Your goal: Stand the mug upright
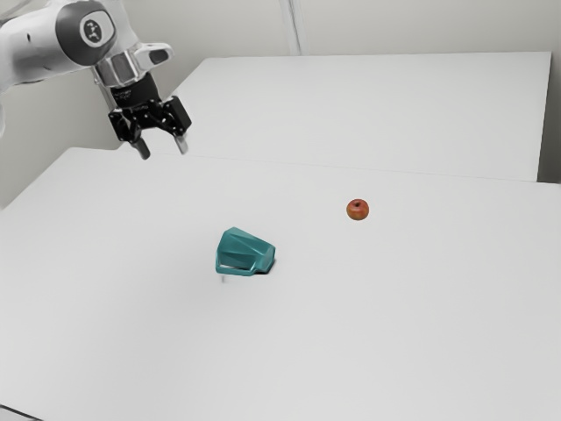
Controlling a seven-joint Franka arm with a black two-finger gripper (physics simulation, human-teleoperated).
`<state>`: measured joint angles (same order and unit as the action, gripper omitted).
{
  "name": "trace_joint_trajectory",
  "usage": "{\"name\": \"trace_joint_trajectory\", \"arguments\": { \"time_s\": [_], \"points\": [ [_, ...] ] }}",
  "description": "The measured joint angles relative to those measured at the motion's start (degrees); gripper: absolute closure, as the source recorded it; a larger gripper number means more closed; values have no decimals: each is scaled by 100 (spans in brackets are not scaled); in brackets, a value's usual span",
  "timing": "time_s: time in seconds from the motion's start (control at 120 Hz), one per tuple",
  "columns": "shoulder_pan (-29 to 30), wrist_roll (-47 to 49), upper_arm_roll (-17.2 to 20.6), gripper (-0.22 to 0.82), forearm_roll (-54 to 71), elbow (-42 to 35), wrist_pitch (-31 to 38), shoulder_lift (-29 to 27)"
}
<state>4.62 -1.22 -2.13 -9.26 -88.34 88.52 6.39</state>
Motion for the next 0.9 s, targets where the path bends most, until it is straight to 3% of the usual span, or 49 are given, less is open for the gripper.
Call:
{"name": "trace_joint_trajectory", "arguments": {
  "time_s": [0.9],
  "points": [
    [208,-2476,-559,2,-3035,-2504,2287,114]
  ]
}}
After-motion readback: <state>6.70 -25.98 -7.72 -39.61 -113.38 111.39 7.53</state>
